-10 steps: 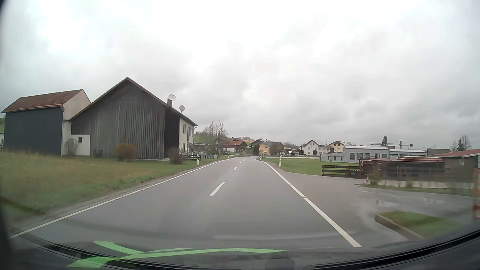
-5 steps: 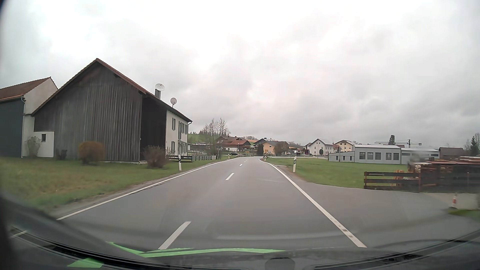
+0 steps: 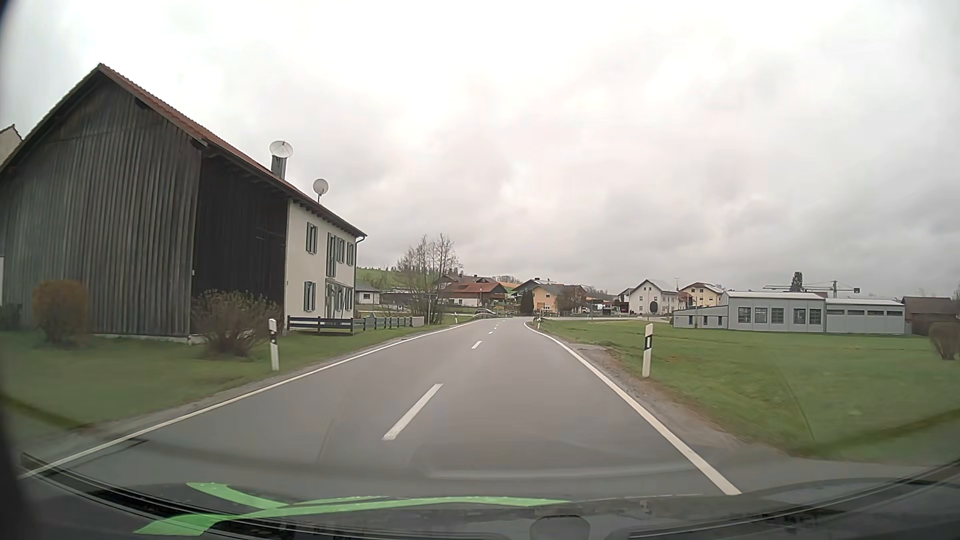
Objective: Follow the waypoints while adhering to traffic rules and regulations
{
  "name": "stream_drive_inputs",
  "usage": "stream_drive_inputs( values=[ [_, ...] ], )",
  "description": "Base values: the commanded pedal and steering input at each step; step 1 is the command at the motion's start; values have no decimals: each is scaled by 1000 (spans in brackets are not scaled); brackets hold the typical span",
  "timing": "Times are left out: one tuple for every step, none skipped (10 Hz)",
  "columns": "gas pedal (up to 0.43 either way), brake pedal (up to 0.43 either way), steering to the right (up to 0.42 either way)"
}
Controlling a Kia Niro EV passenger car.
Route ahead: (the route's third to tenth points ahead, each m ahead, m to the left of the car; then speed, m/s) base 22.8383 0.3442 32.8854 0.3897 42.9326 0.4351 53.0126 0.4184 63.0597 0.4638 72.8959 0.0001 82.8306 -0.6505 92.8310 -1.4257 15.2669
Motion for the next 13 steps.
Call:
stream_drive_inputs(
  values=[
    [47,0,-5],
    [47,0,-3],
    [47,0,-2],
    [47,0,-2],
    [47,0,-2],
    [47,0,-2],
    [47,0,-2],
    [47,0,-2],
    [0,0,-2],
    [0,0,-2],
    [0,0,-3],
    [0,0,-1],
    [0,0,1]
  ],
)
